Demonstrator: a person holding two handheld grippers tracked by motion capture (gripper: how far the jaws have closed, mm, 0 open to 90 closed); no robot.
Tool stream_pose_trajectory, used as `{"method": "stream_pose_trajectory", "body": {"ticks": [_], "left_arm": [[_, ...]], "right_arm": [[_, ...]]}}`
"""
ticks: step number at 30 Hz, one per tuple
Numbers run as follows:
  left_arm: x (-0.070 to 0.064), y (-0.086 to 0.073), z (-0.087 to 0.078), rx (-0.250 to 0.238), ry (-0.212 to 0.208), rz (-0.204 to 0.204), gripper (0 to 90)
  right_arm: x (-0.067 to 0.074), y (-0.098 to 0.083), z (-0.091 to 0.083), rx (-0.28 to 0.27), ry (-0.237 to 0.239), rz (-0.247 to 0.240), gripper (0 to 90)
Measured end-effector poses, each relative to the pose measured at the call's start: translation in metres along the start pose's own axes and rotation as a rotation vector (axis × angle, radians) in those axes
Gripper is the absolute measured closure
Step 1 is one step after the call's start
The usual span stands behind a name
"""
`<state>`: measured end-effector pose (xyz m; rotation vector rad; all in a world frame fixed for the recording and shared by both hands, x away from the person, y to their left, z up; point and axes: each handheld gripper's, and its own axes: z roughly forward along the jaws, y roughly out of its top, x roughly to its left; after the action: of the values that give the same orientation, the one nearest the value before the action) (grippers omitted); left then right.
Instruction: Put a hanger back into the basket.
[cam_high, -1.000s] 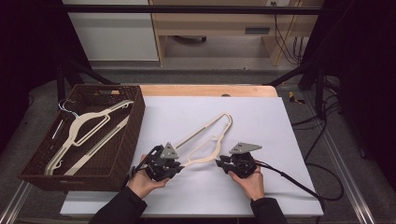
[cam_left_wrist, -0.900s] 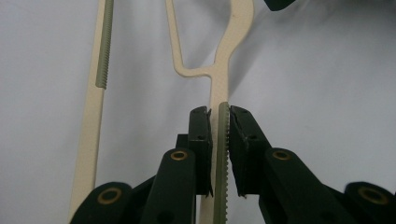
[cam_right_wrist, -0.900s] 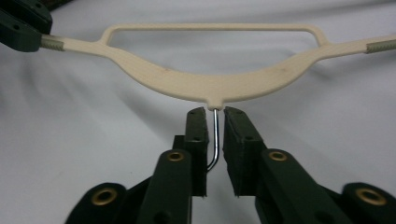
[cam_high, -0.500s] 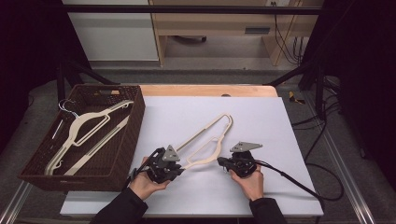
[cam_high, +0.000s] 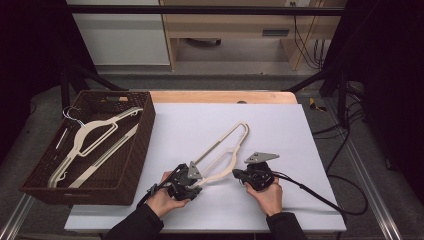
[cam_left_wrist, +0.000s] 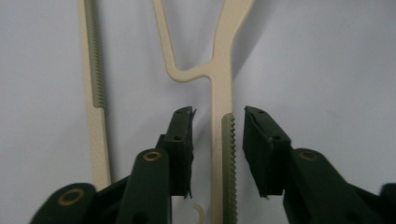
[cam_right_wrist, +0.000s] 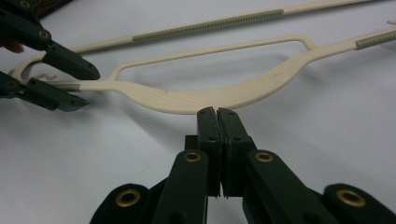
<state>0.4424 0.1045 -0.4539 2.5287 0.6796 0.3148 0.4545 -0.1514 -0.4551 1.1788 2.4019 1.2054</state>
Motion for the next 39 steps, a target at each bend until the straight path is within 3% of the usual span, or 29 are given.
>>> {"method": "stream_pose_trajectory", "body": {"ticks": [3, 7, 8, 9, 13, 17, 21, 25, 28, 31, 35, 39], "left_arm": [[-0.001, 0.000, 0.003, 0.023, -0.013, -0.002, 78.5], [-0.004, 0.002, 0.001, 0.017, 0.004, -0.005, 79.4], [-0.006, 0.002, 0.001, -0.005, 0.006, -0.022, 79.5], [-0.006, 0.002, -0.001, 0.000, 0.011, -0.011, 79.6], [-0.004, 0.002, -0.009, -0.045, 0.007, -0.037, 79.7], [0.000, 0.002, -0.019, -0.091, 0.002, -0.070, 79.9], [0.005, 0.002, -0.027, -0.121, 0.002, -0.094, 80.0], [0.011, 0.001, -0.036, -0.152, -0.006, -0.120, 80.2], [0.013, 0.001, -0.039, -0.174, -0.004, -0.143, 80.4], [0.014, 0.001, -0.041, -0.177, -0.009, -0.147, 80.5], [0.011, 0.002, -0.040, -0.174, -0.004, -0.144, 80.4], [0.010, 0.002, -0.040, -0.175, -0.004, -0.144, 80.4]], "right_arm": [[0.000, 0.001, -0.002, -0.004, 0.008, 0.005, 88.8], [0.000, 0.002, -0.003, 0.001, -0.002, -0.006, 88.4], [0.000, 0.002, -0.005, -0.006, -0.001, -0.006, 87.4], [-0.001, 0.002, -0.007, -0.018, 0.002, -0.024, 84.4], [-0.001, 0.008, -0.026, -0.110, 0.034, -0.031, 64.4], [-0.004, 0.011, -0.054, -0.229, 0.019, -0.072, 43.6], [-0.014, 0.005, -0.080, -0.309, 0.020, -0.067, 30.8], [-0.024, -0.010, -0.092, -0.326, 0.014, -0.064, 24.4], [-0.029, -0.015, -0.084, -0.298, 0.030, -0.046, 24.1], [-0.025, -0.016, -0.067, -0.262, 0.055, -0.063, 26.9], [-0.018, -0.013, -0.044, -0.261, 0.080, -0.063, 37.9], [-0.013, -0.002, -0.030, -0.297, 0.096, -0.068, 52.4]]}}
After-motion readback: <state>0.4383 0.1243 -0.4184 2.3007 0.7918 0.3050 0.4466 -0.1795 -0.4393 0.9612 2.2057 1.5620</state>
